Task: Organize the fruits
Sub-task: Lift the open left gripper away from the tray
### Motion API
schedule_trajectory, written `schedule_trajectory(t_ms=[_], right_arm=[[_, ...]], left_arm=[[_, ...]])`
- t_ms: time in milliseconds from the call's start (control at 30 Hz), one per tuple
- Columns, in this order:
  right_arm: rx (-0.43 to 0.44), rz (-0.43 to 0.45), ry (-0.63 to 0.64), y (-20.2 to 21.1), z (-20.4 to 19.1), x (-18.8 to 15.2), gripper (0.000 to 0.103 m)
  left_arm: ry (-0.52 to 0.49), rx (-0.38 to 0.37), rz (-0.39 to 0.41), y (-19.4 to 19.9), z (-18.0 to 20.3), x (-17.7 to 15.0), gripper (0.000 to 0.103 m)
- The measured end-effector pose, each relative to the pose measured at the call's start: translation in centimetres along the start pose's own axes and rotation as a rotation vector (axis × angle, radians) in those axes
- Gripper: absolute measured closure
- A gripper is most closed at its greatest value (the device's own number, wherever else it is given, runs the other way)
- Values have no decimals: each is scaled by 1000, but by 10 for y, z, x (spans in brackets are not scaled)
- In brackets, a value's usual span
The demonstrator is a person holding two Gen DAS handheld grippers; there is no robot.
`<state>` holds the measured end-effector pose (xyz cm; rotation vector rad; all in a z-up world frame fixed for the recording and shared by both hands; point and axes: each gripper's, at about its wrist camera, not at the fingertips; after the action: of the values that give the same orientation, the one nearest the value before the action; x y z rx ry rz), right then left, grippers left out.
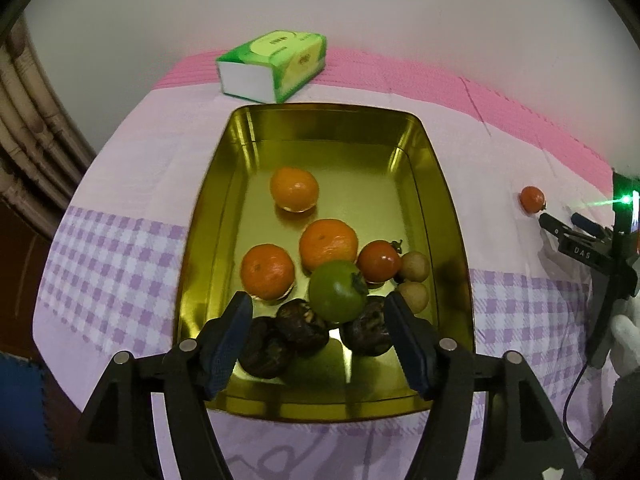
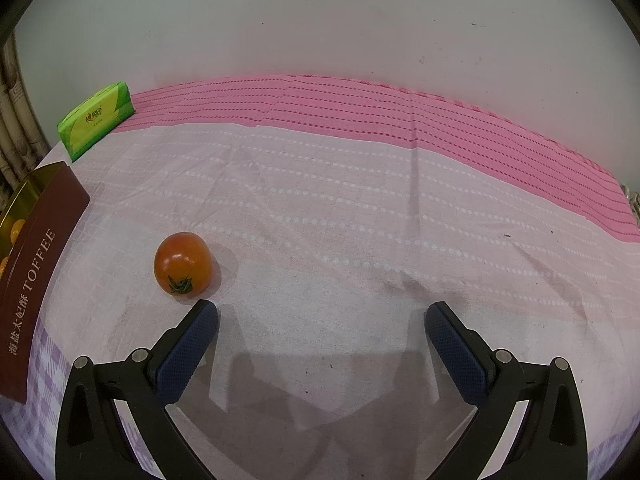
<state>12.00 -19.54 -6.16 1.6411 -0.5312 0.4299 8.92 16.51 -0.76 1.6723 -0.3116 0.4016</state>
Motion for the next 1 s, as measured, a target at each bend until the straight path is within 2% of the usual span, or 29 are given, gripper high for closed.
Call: schedule_trajectory(t_ms=[400, 567, 1000], right_arm=[[2, -2, 3, 2, -1, 0, 0], [32, -60, 30, -1, -4, 1, 0], [-27, -71, -50, 1, -13, 1, 0]], left_arm=[[61, 50, 36, 17, -24, -13, 39], [89, 64, 32, 18, -35, -21, 38], [152, 89, 47, 24, -56, -28, 38]])
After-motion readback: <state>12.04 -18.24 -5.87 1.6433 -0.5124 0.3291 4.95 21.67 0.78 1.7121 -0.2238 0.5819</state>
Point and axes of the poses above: each gripper's, at about its wrist camera, not at the fingertips, and y roughly against the way its jaws point, z to its right, x to its top, and after that the axes turned 9 degrees about x, right-handed
